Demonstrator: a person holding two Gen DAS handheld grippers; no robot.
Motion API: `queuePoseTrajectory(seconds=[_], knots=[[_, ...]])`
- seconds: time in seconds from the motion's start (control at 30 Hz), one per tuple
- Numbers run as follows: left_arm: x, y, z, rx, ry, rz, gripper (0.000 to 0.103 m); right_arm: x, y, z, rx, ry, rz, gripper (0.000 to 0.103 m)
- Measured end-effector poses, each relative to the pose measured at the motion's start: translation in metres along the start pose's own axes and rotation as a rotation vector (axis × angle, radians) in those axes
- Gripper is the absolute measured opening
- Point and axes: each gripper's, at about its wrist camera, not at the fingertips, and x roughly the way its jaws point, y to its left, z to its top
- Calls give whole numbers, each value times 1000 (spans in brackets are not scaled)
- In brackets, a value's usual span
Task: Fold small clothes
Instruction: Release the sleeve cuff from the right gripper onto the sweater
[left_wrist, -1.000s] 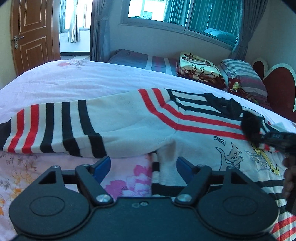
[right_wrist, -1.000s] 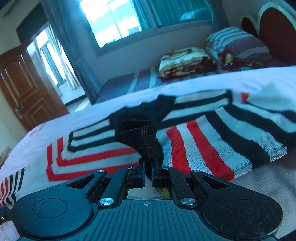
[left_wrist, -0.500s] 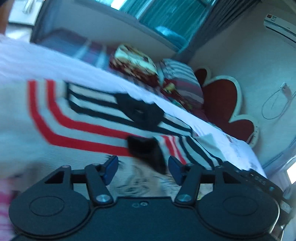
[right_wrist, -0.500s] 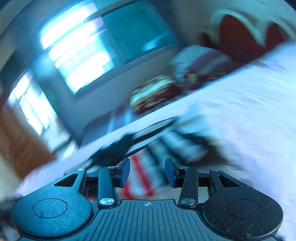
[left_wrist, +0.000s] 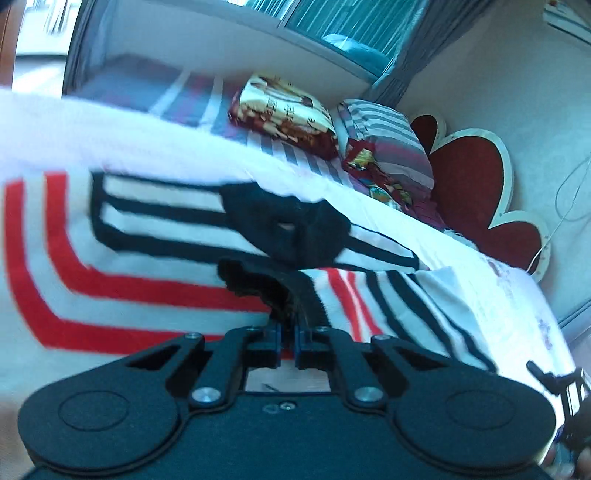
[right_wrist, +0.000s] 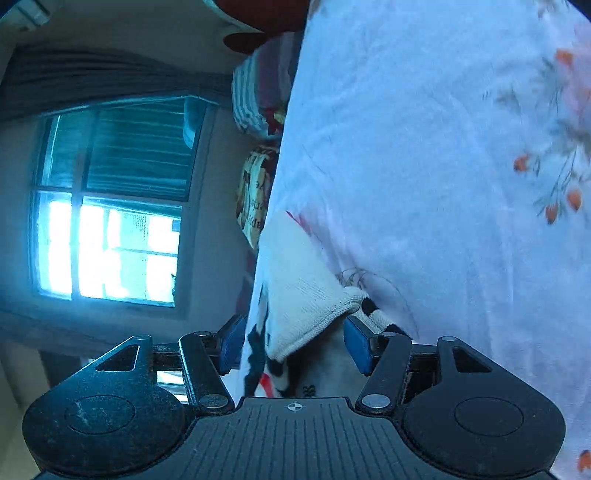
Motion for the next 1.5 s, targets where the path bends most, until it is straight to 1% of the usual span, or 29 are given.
queuePoseTrajectory(seconds=[0.13,0.2,0.23,0.27,0.3,0.33,0.47,0.53,0.63,0.67,0.7,0.73,0.77,0.83,0.87,0.9,0.93,0.97,1.03,1.13,1.17,1.23,1.27,1.3,1.33,1.37,1.4,1.43,1.5], knots=[[-4,15,-2,-5,7,19,5,8,2,11,-5,20,-16,59],[-6,19,-4,-9,14,22,5,12,8,17,-45,16,-40,58],[-9,21,-6,-15,18,17,5,14,13,17,-81,15,-65,56],[-7,22,-7,-20,21,15,5,15,19,14,-138,20,-107,38],[-7,23,-8,-25,25,15,5,17,24,12,-194,25,-149,24],[-8,25,-7,-28,25,13,5,18,28,6,-250,16,-180,8],[-13,26,-10,-11,-4,8,5,7,47,0,-382,-9,-169,6],[-15,24,-11,3,-8,10,5,3,49,-2,-408,-24,-186,6],[-20,22,-12,9,-17,4,5,-1,56,-14,-455,-34,-178,6],[-20,22,-12,5,-9,7,5,5,54,-17,-460,-32,-193,6],[-19,22,-12,5,7,25,5,11,50,-18,-455,-25,-229,6],[-15,22,-14,13,26,44,5,25,42,-19,-453,-9,-296,6],[-11,24,-16,16,49,62,5,31,35,-17,-447,6,-320,6],[-11,26,-19,20,38,61,7,27,33,-16,-437,19,-304,6],[-13,24,-19,37,38,66,10,22,37,-15,-441,33,-309,7],[-16,24,-20,57,36,76,21,13,41,-16,-456,30,-307,11],[-22,26,-20,70,25,99,25,0,46,-17,-503,5,-286,15],[-31,28,-21,85,-6,130,28,-10,53,-20,-570,-14,-267,15],[-45,25,-22,134,-72,161,29,-13,66,-21,-676,-32,-264,15],[-43,5,-17,200,-124,131,29,14,83,-20,-792,8,-251,14],[-37,-6,-15,229,-127,112,30,27,88,-25,-857,30,-241,14],[-19,-24,-12,280,-121,98,33,58,91,-29,-927,100,-233,14],[-8,-30,-12,296,-109,108,34,71,89,-29,-945,133,-241,14],[4,-31,-13,294,-90,129,33,82,85,-29,-973,146,-274,14],[15,-29,-14,287,-66,149,34,92,79,-27,-1012,139,-336,14],[22,-24,-15,284,-44,176,33,96,70,-17,-996,120,-357,5],[22,-19,-16,285,-62,190,33,95,66,-6,-946,116,-359,0],[20,-15,-16,276,-62,208,33,93,66,1,-920,125,-346,0],[14,-15,-17,280,-59,227,33,91,74,6,-953,112,-307,0]])
